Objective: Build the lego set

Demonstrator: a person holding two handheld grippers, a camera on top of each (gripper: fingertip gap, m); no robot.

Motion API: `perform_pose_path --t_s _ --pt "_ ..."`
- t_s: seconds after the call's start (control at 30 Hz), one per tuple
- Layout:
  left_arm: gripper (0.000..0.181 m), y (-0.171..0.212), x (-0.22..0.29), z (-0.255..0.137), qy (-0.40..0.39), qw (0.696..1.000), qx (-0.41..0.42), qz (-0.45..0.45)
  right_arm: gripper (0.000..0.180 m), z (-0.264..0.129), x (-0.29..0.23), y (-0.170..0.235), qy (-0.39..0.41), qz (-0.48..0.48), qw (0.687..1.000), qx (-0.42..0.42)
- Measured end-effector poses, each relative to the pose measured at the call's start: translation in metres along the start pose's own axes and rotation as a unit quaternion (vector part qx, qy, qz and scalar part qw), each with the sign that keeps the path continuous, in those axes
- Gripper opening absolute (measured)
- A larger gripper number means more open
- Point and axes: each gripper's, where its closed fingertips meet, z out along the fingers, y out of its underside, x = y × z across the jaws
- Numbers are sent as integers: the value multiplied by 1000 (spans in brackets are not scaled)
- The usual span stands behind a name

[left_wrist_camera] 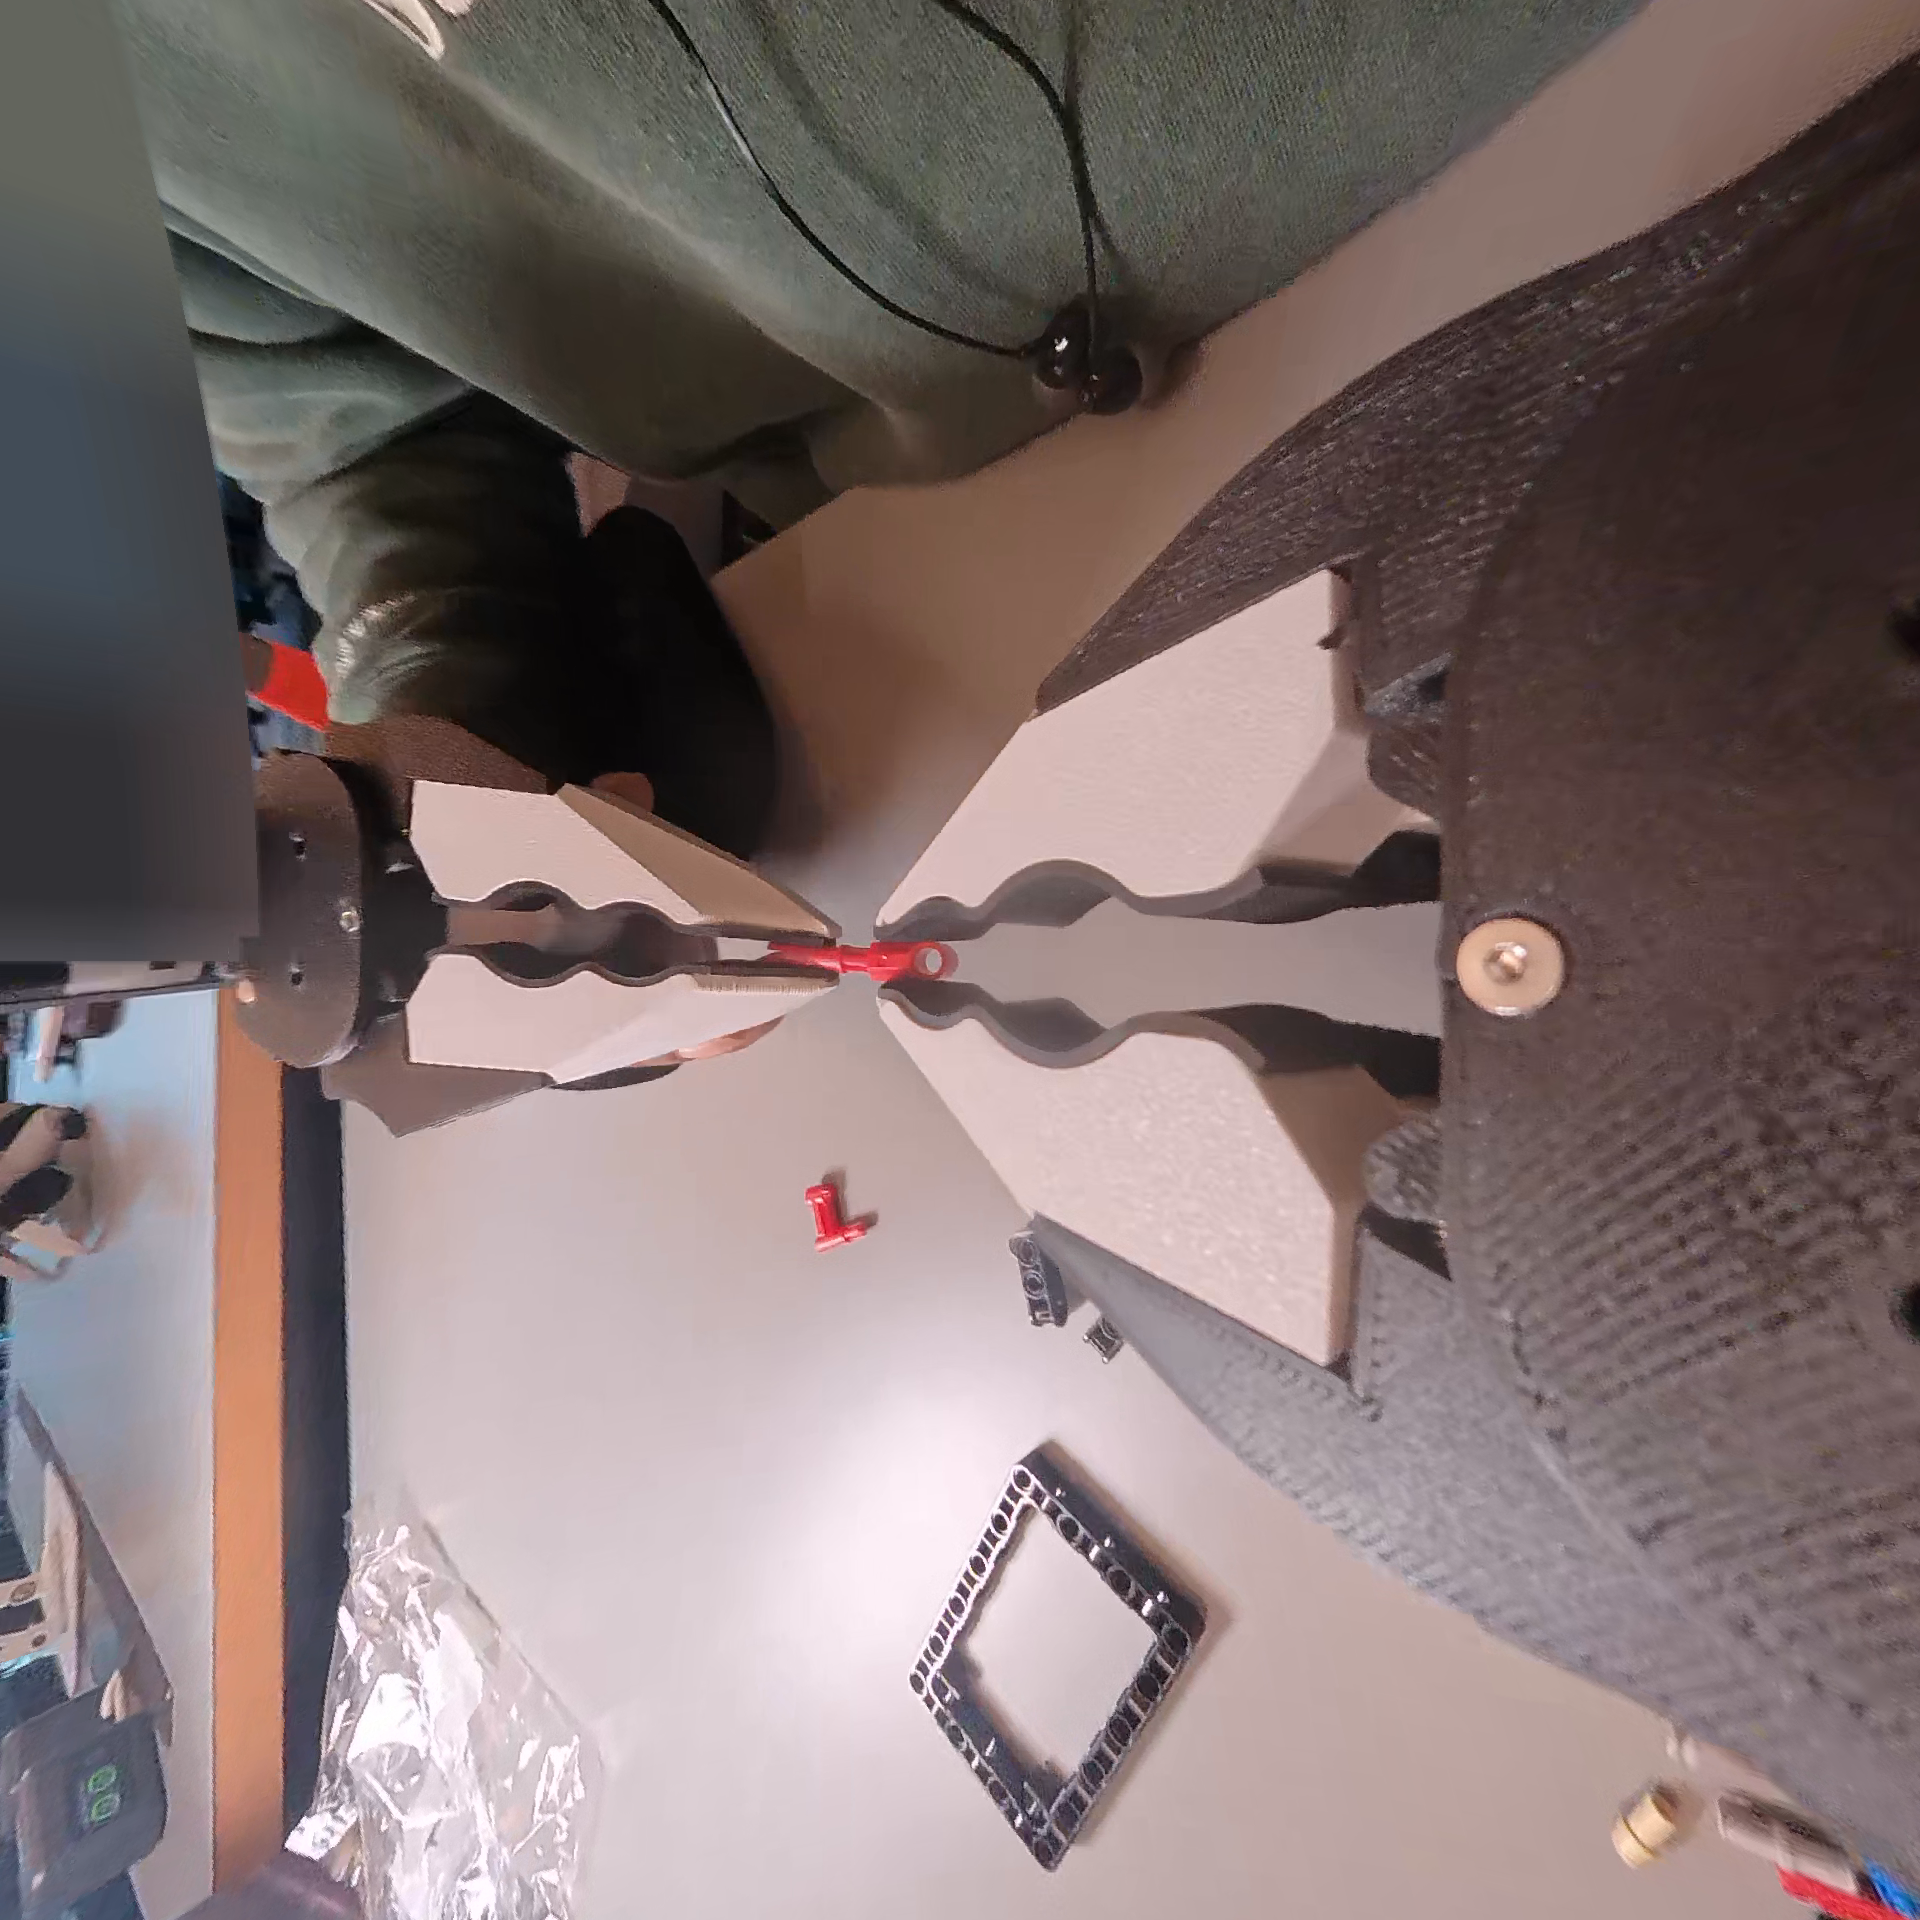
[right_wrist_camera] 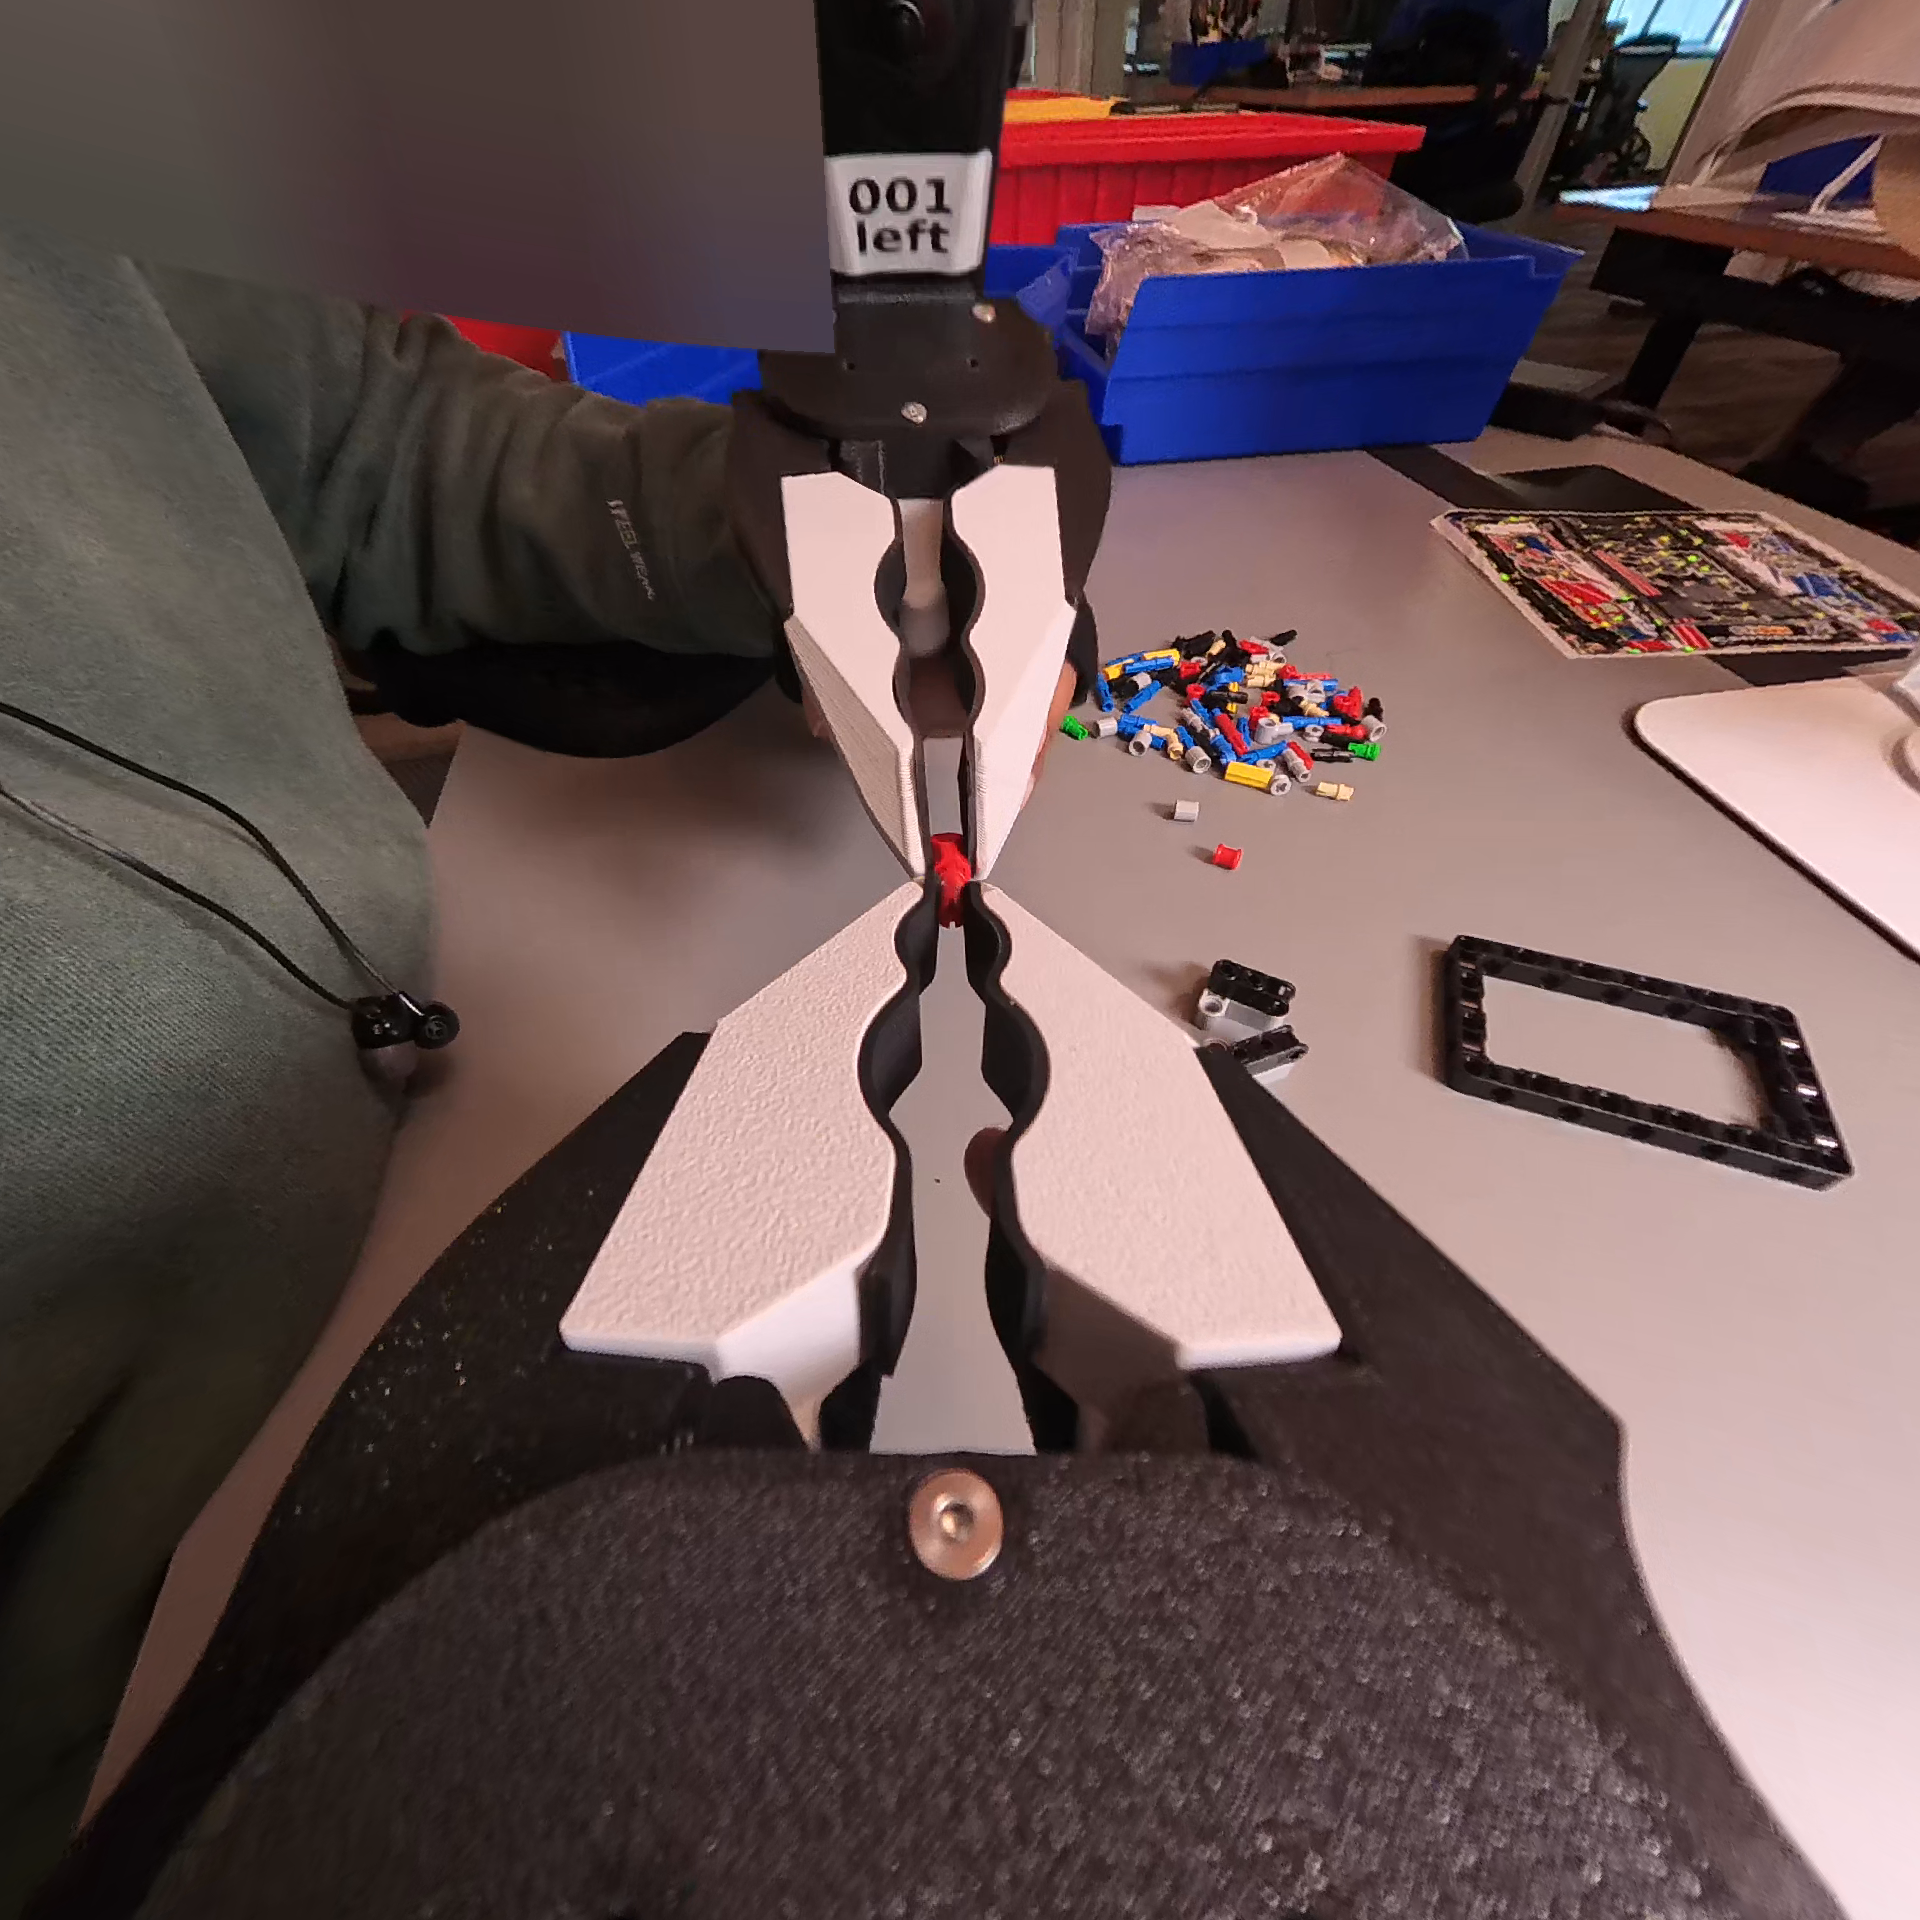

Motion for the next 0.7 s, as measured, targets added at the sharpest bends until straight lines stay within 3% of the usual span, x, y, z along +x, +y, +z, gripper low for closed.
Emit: perform_pose_path --t_s 0.23,0.7 --pt "5 9 0 2 -6 999 -34 13 2 7 -1 9 -7 14 1000 -19" --pt "4 2 3 1 -1 1000 -12 9 3 8 -4 4 -16 36 999 7"
